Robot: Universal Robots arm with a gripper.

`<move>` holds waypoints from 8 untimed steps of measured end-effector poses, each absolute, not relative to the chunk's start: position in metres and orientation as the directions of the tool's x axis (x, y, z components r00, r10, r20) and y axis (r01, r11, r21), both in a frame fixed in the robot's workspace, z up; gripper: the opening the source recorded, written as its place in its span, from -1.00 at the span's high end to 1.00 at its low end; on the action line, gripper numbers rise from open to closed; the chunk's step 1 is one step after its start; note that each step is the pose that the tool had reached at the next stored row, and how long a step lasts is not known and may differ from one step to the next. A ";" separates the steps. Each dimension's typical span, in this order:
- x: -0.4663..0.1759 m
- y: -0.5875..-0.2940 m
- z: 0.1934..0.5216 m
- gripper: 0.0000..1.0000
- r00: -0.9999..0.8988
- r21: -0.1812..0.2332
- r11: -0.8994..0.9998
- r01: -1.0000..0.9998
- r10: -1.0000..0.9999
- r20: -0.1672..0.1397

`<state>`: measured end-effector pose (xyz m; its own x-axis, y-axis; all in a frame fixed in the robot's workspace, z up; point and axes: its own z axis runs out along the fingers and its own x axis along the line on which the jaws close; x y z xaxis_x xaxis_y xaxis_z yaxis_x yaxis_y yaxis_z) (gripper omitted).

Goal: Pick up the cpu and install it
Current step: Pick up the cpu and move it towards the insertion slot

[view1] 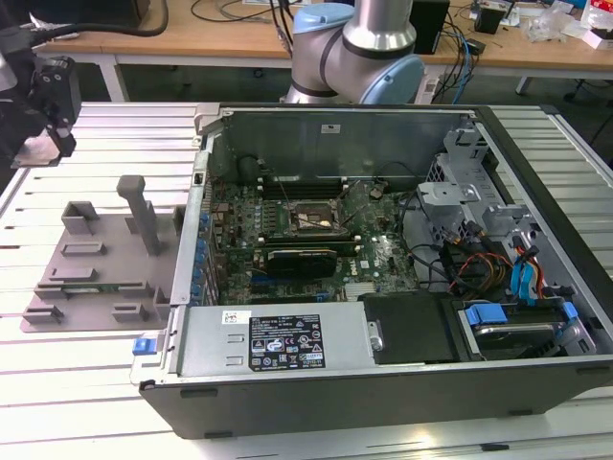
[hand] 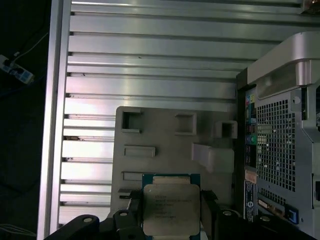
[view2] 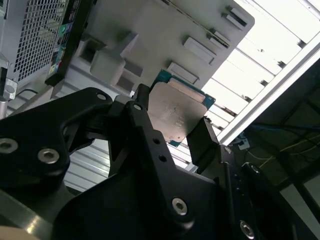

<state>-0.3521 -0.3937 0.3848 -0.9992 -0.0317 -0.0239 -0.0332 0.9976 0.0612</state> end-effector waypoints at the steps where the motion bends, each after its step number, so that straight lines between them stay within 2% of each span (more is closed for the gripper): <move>1: -0.349 -0.394 0.385 -0.09 -0.999 0.061 0.998 -0.033 -0.032 -0.024; 8: -0.332 -0.394 0.385 -0.09 -0.999 0.061 0.998 -0.033 -0.032 -0.024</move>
